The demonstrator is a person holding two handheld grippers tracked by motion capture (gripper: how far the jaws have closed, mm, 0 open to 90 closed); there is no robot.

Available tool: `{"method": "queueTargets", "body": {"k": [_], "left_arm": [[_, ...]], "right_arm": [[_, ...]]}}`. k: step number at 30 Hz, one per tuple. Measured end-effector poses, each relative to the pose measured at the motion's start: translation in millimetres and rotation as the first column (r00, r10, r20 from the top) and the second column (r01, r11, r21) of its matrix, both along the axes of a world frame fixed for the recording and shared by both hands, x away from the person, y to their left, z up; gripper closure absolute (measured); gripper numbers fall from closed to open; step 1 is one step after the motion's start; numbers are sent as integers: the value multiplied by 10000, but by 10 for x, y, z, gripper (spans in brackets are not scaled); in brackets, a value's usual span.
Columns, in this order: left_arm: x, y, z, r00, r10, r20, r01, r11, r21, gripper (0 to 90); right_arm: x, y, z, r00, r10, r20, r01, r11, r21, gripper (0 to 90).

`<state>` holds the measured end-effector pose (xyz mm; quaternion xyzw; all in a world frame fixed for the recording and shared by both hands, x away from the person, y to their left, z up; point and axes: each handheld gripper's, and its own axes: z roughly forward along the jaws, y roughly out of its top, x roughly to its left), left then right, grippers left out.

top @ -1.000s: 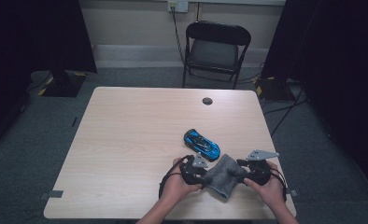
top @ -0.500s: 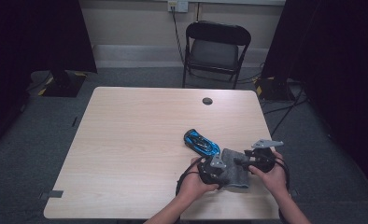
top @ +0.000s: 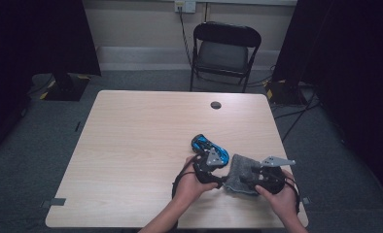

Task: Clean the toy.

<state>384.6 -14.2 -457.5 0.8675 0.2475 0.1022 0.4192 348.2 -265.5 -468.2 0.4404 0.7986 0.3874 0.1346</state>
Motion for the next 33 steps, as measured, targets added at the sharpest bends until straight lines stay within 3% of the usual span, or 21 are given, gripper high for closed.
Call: {"method": "queueTargets", "body": {"k": [2,8,13,15,19,24,27,33], "left_arm": [[100,79,27,9996,262,113,-264,9996,105,330],[458,213,82,9965,774,312,-774,9970,-11,236],[709,272,58,9939,1007,460,-1008,9949,-4,194],[775,266,7,9941,1043,296,-1039,9945,-133,184],[808,189,-90,9965,833,102,-828,9958,-384,180],[841,110,-150,9974,624,352,-627,9980,76,169],[867,99,-223,9970,729,256,-734,9971,202,166],[884,83,-297,9980,237,584,-252,9994,254,97]], "right_arm": [[-35,24,-71,9998,-135,-165,137,9999,71,292],[-22,97,-203,9988,-228,-423,208,9987,-464,251],[-49,159,-256,9997,-242,72,249,9935,-1107,274],[-57,170,-254,9997,-229,105,240,9925,-1196,292],[-54,163,-250,9997,-207,98,217,9921,-1238,338],[-43,168,-230,9997,-226,-20,221,9915,-1284,408],[-27,166,-224,9997,-239,-62,229,9919,-1253,443],[51,166,-208,9998,-55,-192,32,9927,-1203,537]]}}
